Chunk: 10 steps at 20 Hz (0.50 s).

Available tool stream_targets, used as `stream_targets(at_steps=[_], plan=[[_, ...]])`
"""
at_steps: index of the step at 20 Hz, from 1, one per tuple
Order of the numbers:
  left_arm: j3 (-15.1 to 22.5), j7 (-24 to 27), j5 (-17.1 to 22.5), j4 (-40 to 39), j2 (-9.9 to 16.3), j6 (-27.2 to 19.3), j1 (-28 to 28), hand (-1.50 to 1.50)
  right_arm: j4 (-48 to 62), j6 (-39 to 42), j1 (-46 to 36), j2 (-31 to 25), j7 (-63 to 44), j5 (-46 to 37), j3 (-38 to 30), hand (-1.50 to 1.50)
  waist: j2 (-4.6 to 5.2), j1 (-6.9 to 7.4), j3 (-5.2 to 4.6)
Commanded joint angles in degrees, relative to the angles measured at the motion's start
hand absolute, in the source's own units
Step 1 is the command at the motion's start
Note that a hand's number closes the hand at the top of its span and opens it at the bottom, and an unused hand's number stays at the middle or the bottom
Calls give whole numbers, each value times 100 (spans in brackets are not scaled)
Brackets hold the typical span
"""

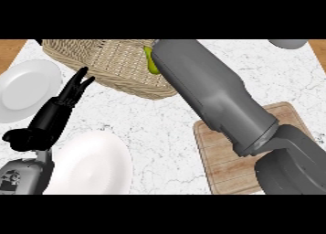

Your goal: Pick the pear from the cutting board and place it in the basket

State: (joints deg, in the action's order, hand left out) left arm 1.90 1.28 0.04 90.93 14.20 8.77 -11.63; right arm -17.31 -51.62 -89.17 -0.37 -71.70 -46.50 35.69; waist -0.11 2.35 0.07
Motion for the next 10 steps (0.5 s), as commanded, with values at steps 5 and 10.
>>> stream_targets(at_steps=[5,10], plan=[[6,-58,-39,-253,-60,21,138,0,137,-677,524,35,-1180,-564,314,150,15,-91,-16],[-103,-338,8,-19,-25,-72,78,0,488,-1747,402,35,-1091,-720,-118,-150,-4,-205,-6]])
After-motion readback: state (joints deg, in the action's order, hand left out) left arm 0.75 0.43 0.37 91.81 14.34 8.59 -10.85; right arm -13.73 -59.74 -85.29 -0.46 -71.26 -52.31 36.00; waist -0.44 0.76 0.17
